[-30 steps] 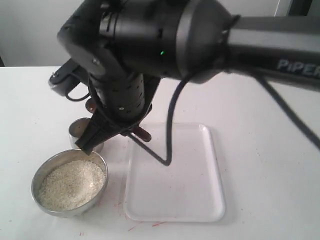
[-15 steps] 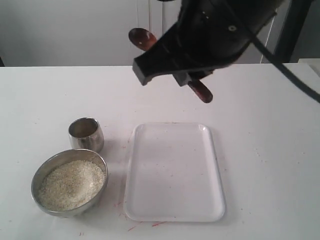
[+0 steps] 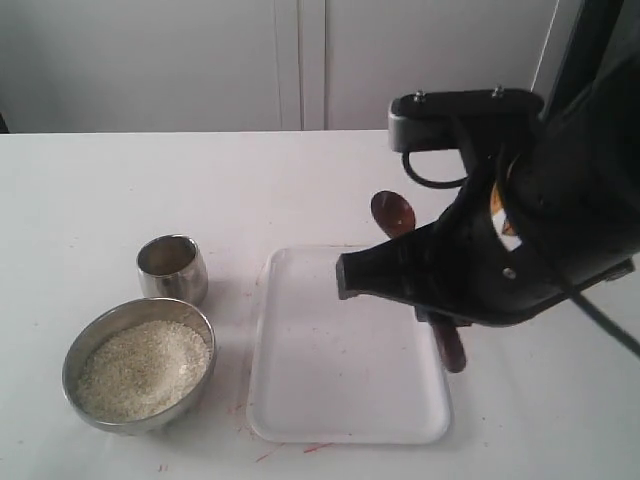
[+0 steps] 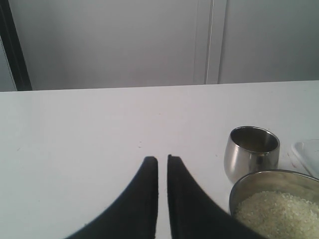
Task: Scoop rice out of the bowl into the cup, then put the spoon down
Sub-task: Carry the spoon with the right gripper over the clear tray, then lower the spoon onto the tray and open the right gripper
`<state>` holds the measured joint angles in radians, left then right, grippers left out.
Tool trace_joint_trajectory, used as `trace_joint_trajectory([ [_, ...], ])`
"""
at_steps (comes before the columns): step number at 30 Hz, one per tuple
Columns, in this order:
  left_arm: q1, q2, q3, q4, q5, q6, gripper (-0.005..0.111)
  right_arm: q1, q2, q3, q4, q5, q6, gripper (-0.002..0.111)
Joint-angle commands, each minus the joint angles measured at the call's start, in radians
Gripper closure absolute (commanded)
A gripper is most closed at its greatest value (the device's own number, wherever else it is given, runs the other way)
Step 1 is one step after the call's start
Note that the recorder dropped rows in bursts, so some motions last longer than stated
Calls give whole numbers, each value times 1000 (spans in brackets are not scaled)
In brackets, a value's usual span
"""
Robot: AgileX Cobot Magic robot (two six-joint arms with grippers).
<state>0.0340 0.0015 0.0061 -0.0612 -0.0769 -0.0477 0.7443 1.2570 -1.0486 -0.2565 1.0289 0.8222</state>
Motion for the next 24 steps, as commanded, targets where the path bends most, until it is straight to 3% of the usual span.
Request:
trace_joint_trajectory([
  [1,2,-1,-6,-6,-4,-1,92,30,43,70,-31,-181,124,108],
  [14,2,-1,-6,-6,-4,-1,92,75,378,73,-246,-299,408,108],
  [24,2,-1,-6,-6,-4,-1,92,73,490,73,-407,-357,668,108],
])
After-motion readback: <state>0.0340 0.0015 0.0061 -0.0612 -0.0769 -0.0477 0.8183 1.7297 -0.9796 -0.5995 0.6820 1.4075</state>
